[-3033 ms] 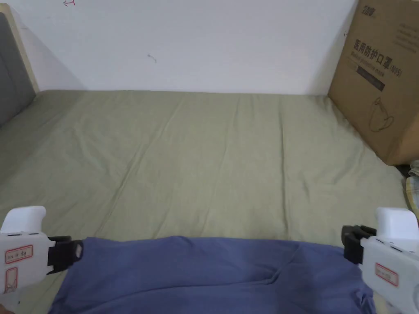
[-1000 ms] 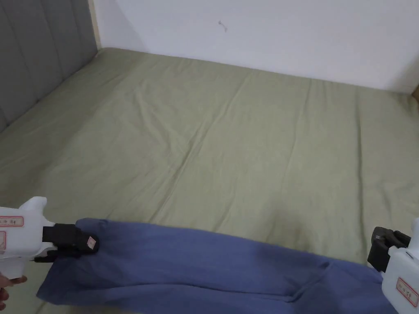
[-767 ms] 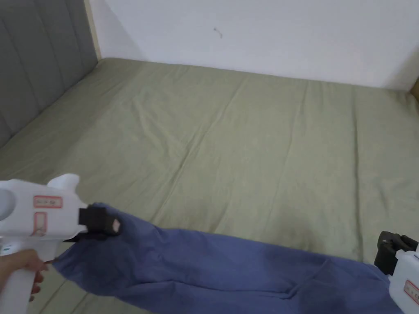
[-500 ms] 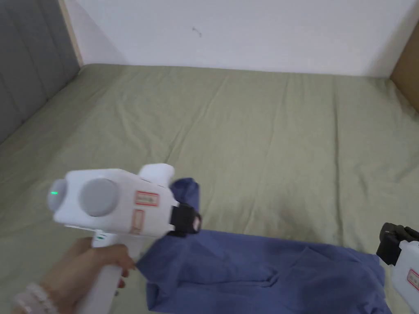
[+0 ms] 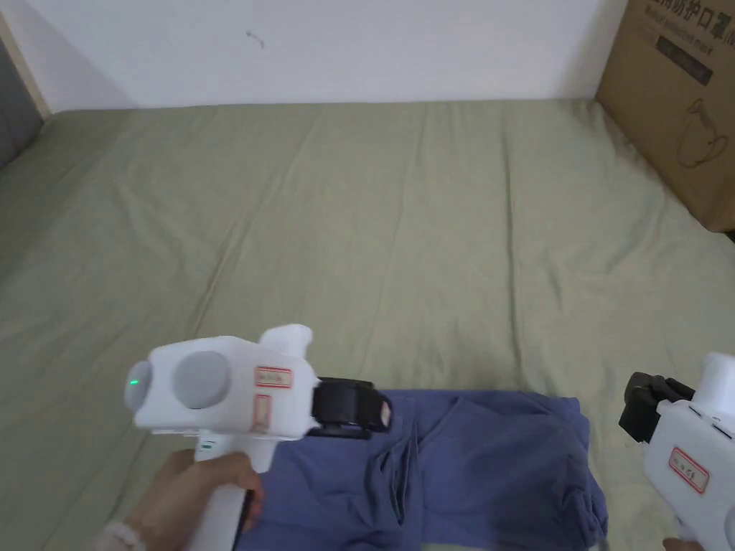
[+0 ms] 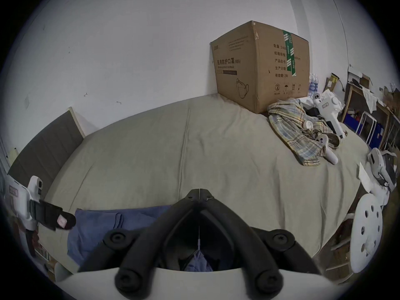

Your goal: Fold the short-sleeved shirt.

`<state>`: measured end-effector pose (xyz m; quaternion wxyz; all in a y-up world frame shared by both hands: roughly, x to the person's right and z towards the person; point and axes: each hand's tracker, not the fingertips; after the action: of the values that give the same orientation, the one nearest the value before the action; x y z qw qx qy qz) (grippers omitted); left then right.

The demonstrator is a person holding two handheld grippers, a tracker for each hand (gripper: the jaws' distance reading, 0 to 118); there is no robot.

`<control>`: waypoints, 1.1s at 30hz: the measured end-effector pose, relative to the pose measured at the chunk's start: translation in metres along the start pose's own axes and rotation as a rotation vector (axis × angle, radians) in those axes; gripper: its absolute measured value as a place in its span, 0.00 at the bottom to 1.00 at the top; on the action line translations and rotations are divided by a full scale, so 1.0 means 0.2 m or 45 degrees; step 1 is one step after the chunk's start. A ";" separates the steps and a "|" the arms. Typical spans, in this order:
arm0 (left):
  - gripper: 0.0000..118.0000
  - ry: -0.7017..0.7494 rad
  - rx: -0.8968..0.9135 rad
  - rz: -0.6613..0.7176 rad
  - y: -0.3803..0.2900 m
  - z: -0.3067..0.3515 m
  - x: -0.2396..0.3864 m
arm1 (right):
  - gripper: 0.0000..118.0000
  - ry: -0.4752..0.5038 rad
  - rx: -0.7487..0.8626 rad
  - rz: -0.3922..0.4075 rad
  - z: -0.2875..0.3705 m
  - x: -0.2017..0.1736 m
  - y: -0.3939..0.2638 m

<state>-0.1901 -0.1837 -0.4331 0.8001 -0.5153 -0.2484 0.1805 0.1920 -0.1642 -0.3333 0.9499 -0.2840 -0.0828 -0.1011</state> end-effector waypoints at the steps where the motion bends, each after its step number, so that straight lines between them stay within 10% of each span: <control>1: 0.17 0.017 0.048 0.032 -0.01 0.04 -0.04 | 0.01 0.004 0.002 0.003 0.00 0.00 0.00; 5: 0.06 0.201 0.041 0.058 -0.08 0.09 -0.15 | 0.01 0.029 0.007 0.013 0.00 -0.02 0.00; 17: 0.06 0.001 -0.211 0.048 -0.31 -0.39 0.15 | 0.01 0.070 0.006 -0.004 0.03 -0.02 0.00; 27: 0.06 -0.070 -0.041 -0.001 -0.26 -0.01 0.00 | 0.01 0.075 0.013 0.028 0.07 -0.08 0.02; 33: 0.08 -0.013 0.139 0.254 -0.32 0.32 -0.50 | 0.01 0.093 0.014 0.068 0.07 -0.17 0.03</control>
<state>-0.3075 -0.2170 -0.3742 0.8039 -0.4921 -0.1895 0.2752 0.1590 -0.1460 -0.3324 0.9561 -0.2772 -0.0411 -0.0854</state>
